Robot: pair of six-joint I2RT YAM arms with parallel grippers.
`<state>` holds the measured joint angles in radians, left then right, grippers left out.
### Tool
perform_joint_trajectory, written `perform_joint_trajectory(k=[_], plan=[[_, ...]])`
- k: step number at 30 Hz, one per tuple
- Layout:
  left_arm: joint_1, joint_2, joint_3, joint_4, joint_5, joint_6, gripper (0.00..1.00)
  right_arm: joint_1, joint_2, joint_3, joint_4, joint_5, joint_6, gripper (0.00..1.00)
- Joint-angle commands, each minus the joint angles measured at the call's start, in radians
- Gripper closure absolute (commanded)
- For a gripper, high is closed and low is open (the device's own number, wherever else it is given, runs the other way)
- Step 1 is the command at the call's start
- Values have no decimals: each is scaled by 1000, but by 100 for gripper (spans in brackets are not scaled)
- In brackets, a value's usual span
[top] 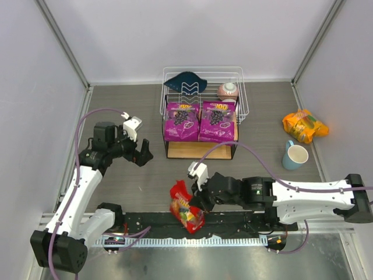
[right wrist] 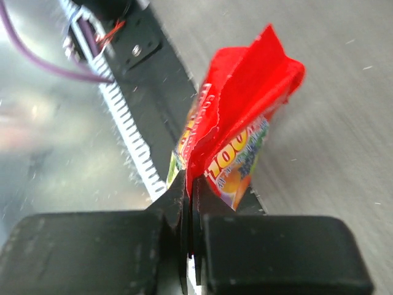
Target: Place and organize the candy bags onto the shelf
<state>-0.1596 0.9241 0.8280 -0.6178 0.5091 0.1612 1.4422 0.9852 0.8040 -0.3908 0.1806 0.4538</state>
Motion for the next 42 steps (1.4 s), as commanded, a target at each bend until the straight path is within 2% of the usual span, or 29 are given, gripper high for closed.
perform_joint_trajectory(k=[1,4,6,11,15,18,19,21,24,28,34,37,41,42], plan=[[0,-1,10,36,12,9,0,1,62,55,101,-329,-21,99],[0,-4,8,33,9,14,0,0,87,37,130,-372,-21,99],[0,-4,5,36,9,15,0,-9,64,20,129,-327,-17,99],[0,16,-3,36,19,17,0,-127,-9,-68,119,-216,-3,99],[0,32,-3,36,25,18,0,-210,-10,-101,113,-210,-20,98],[0,39,-3,36,29,21,0,-250,49,-101,109,-196,-43,85],[0,39,-6,36,29,23,0,-259,72,-91,107,-185,-61,74],[0,38,-9,36,35,29,0,-285,131,-77,104,-137,-72,60],[0,32,-16,36,40,38,0,-337,191,-46,110,-55,-79,46],[2,12,-23,29,58,58,0,-376,210,-11,118,63,-73,39],[0,-50,-24,-13,114,113,0,-379,98,-2,122,161,-43,33],[0,-74,0,-77,187,149,0,-378,38,9,83,158,20,29],[-1,-97,2,-138,376,179,0,-362,-11,-15,32,167,153,27],[-1,-100,-12,-141,447,184,1,-347,-17,-26,27,218,192,26]])
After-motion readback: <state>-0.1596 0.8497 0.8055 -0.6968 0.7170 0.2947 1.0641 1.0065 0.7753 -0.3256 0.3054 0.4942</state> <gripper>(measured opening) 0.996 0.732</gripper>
